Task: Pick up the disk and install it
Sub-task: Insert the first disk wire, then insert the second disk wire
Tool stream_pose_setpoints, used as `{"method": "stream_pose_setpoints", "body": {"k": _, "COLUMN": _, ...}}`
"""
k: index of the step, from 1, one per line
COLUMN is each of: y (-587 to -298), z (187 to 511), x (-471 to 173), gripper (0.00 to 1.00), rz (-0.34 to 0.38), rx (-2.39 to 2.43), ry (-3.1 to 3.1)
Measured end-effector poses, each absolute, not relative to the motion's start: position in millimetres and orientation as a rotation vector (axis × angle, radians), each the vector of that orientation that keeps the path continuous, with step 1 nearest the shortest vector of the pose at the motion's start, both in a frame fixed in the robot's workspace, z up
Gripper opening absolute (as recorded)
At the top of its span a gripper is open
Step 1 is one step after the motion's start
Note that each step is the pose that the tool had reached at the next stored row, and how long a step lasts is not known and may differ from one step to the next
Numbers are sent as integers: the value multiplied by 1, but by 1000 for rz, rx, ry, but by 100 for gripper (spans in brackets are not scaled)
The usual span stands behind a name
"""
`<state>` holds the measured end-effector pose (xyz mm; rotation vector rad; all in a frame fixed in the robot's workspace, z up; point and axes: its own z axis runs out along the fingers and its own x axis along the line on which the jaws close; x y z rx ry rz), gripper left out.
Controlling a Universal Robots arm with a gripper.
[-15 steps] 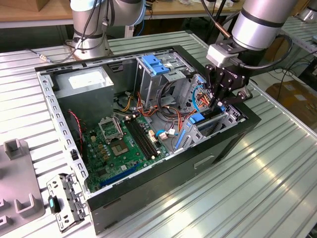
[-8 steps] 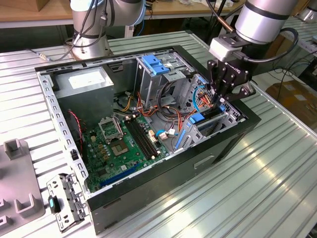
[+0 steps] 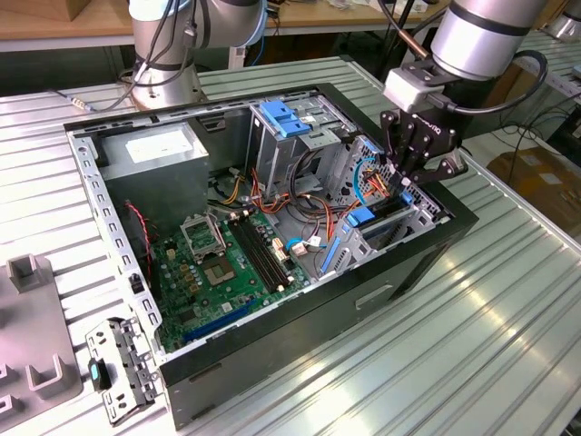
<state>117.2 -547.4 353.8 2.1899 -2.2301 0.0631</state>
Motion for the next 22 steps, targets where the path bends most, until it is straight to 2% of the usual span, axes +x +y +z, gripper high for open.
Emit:
{"method": "stream_pose_setpoints", "body": {"k": 19, "y": -547, "z": 354, "x": 103, "gripper": 11, "rz": 64, "rx": 2190, "ry": -2230}}
{"method": "stream_pose_setpoints", "body": {"k": 22, "y": -547, "z": 364, "x": 103, "gripper": 11, "rz": 64, "rx": 2190, "ry": -2230}}
